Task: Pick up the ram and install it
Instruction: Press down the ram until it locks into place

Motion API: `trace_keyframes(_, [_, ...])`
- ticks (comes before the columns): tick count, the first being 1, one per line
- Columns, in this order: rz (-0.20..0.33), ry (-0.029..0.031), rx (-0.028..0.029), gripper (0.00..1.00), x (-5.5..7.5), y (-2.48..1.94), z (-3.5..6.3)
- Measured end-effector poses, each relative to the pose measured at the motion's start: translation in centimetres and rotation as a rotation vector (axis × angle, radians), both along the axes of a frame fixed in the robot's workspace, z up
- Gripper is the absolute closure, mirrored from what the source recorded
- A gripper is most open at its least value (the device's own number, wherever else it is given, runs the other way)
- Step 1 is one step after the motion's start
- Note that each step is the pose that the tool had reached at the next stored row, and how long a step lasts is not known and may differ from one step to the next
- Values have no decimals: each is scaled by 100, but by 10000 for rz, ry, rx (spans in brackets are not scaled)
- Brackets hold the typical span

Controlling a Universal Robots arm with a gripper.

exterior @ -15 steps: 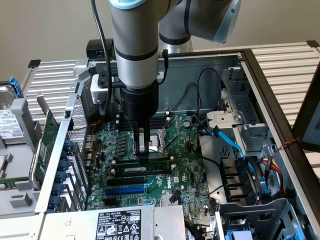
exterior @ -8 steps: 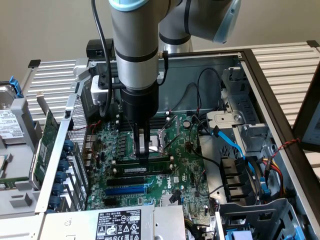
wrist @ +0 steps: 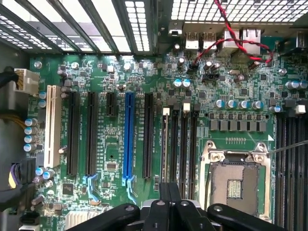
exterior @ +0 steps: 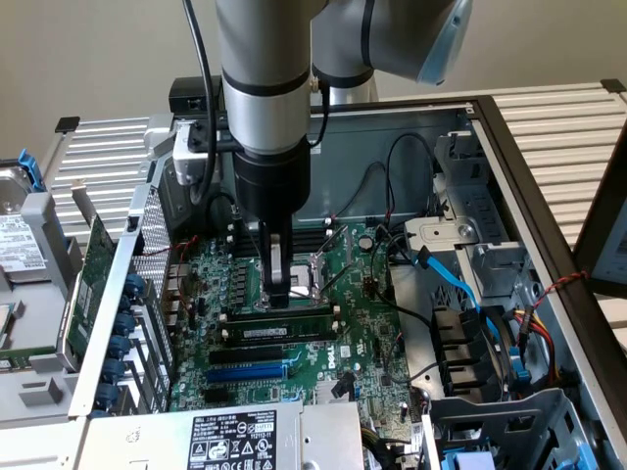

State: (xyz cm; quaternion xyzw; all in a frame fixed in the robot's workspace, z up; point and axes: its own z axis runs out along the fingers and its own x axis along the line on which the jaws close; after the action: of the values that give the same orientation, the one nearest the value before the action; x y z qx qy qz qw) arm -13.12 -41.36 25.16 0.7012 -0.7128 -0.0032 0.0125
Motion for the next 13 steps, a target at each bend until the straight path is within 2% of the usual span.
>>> trace_keyframes(8, [-12,9,2,89,2,-5,16])
trace_keyframes(13, [-700,8,4,89,3,-4,13])
